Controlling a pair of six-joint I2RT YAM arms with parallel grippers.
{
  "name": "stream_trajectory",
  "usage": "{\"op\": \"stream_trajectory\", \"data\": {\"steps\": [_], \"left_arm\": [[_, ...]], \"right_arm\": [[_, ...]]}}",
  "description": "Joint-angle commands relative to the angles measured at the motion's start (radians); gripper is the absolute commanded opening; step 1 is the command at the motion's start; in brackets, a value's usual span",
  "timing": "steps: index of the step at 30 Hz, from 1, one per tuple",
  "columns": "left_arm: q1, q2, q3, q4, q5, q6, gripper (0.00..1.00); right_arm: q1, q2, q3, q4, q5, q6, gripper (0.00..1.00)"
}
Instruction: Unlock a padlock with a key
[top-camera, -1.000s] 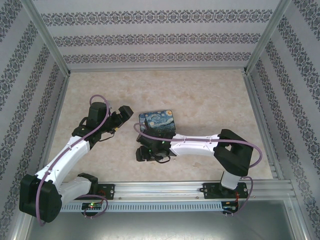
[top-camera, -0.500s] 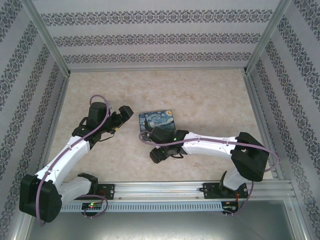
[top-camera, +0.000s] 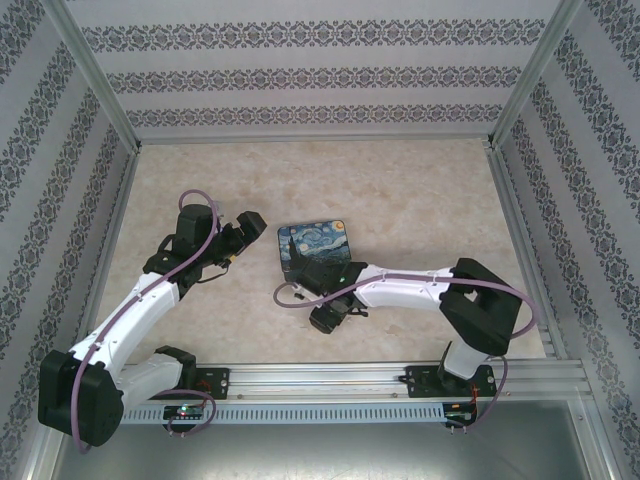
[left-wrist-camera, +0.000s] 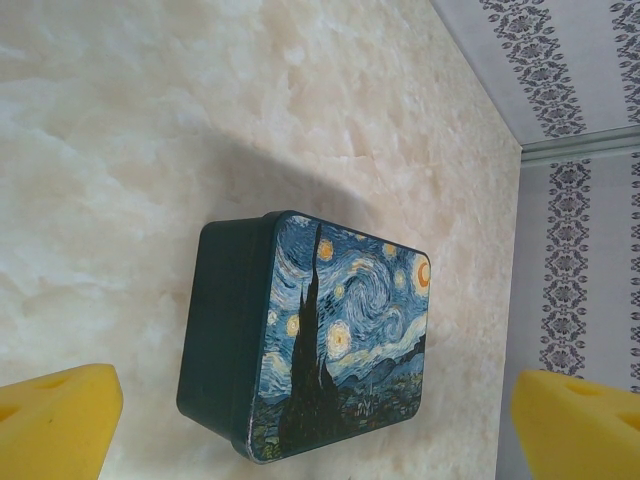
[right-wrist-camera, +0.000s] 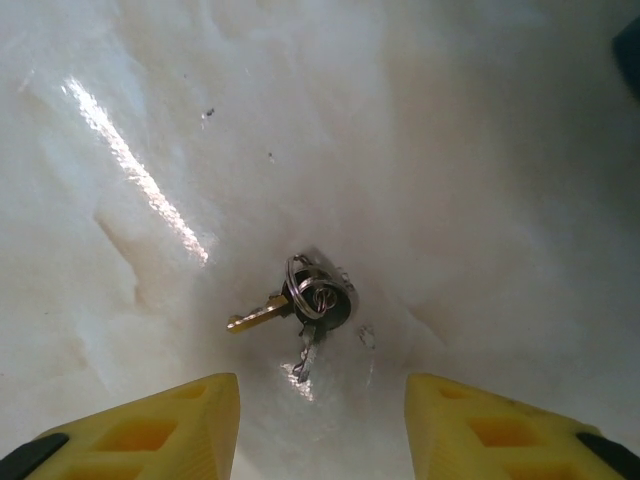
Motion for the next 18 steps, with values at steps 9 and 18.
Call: {"op": "stream_trajectory", "data": {"steps": [9, 18], "left_arm": [[0.012, -0.003, 0.001, -0.016, -0.002, -0.007, 1.0], [0.012, -0.001, -0.002, -0.011, -0.003, -0.008, 1.0]], "right_arm": [[0.024, 0.077, 0.062, -0.025, 0.046, -0.067, 0.46], [0.024, 0.144, 0.097, -0.04, 0.065, -0.088, 0.43]]}}
